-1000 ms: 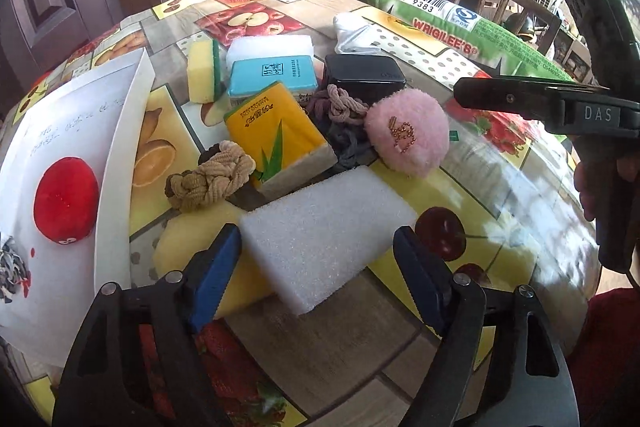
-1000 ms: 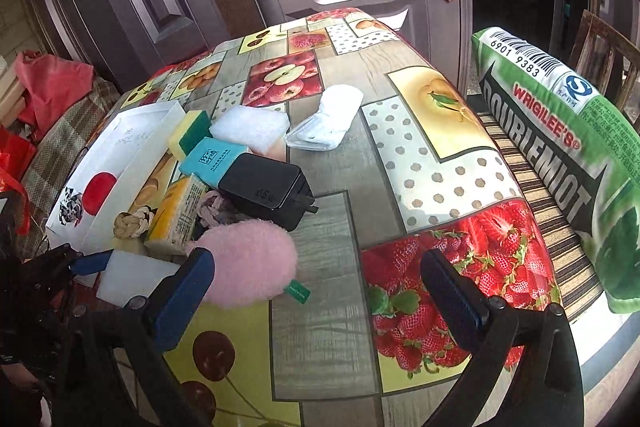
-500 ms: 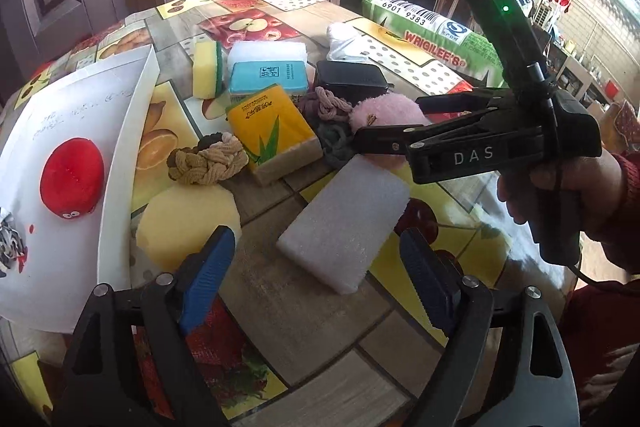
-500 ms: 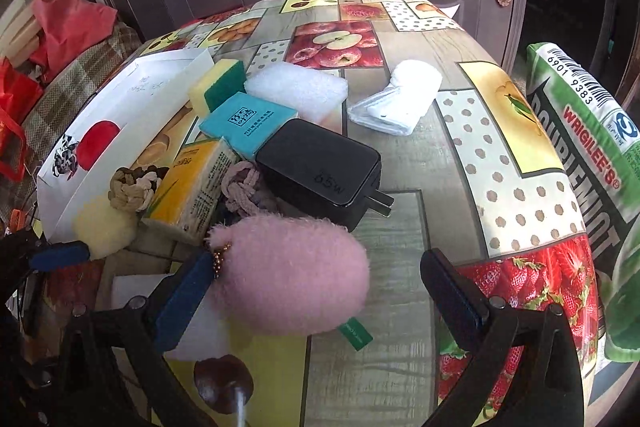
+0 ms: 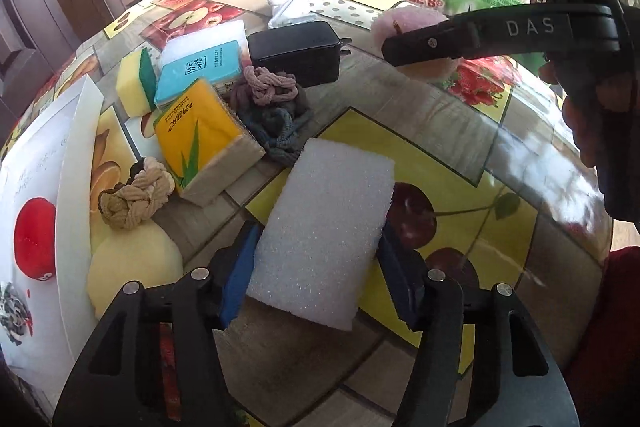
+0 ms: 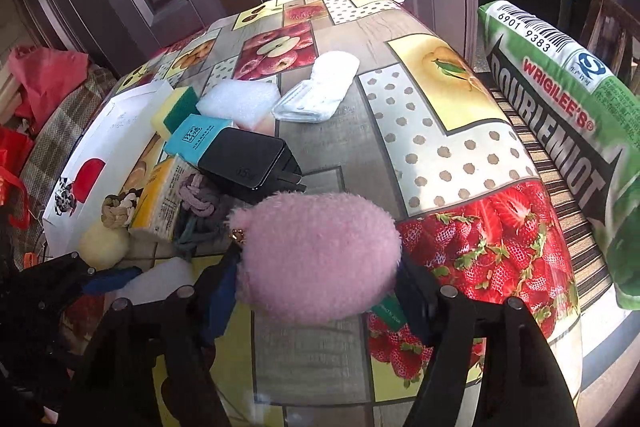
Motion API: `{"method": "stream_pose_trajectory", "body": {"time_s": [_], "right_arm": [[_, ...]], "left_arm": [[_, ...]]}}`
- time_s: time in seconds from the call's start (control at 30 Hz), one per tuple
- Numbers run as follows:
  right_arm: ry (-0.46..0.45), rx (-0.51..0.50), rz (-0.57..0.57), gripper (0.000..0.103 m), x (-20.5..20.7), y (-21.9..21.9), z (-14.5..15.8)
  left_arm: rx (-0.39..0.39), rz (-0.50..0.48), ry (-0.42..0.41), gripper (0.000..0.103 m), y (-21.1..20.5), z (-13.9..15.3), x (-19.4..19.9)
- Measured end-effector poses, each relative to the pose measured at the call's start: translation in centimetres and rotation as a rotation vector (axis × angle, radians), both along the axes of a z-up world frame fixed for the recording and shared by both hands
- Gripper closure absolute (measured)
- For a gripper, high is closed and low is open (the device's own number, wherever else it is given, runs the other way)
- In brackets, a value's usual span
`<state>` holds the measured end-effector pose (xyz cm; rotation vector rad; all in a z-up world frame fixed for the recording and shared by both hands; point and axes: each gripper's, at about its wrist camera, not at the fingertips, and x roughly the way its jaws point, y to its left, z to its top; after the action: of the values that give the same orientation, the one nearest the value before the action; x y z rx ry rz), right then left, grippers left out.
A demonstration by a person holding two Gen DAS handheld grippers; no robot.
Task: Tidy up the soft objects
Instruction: 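Grasp the pink fluffy ball with the right tool while the left tool grasps the white foam block, then carry the pink ball with the right tool while the left tool lowers the foam block into the tray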
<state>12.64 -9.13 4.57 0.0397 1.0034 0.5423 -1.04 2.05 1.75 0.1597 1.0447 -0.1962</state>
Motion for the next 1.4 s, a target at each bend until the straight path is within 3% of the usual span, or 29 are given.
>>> {"method": "stream_pose_trajectory", "body": {"time_s": [0.13, 0.3, 0.37, 0.47, 0.67, 0.87, 1.17, 1.4], "right_arm": [[-0.039, 0.065, 0.001, 0.033, -0.4, 0.4, 2.4], [-0.179, 0.142, 0.016, 0.033, -1.4, 1.4, 7.6], [-0.236, 0.176, 0.023, 0.033, -1.6, 1.9, 9.7], [-0.269, 0.2, 0.074, 0.033, -1.5, 3.2, 11.5], [-0.285, 0.212, 0.128, 0.033, -1.9, 5.2, 11.9], [-0.256, 0.212, 0.146, 0.033, -2.2, 6.3, 11.1], [-0.284, 0.207, 0.197, 0.033, -2.9, 8.0, 12.0], [-0.389, 0.251, 0.217, 0.033, -2.1, 9.6, 16.5]], "left_arm": [[-0.072, 0.065, -0.06, 0.046, 1.4, 1.9, -0.8], [-0.135, 0.217, -0.221, 0.046, 4.8, 8.1, -1.9], [-0.121, 0.312, -0.298, 0.045, 6.5, 10.9, -2.3], [-0.026, 0.463, -0.376, 0.045, 8.5, 13.5, -3.1], [-0.032, 0.643, -0.397, 0.045, 12.5, 13.8, -5.9], [-0.02, 0.724, -0.394, 0.045, 14.2, 13.5, -8.2], [-0.019, 0.778, -0.413, 0.045, 15.6, 14.1, -10.0], [0.048, 0.821, -0.526, 0.044, 18.6, 19.0, -9.9]]}}
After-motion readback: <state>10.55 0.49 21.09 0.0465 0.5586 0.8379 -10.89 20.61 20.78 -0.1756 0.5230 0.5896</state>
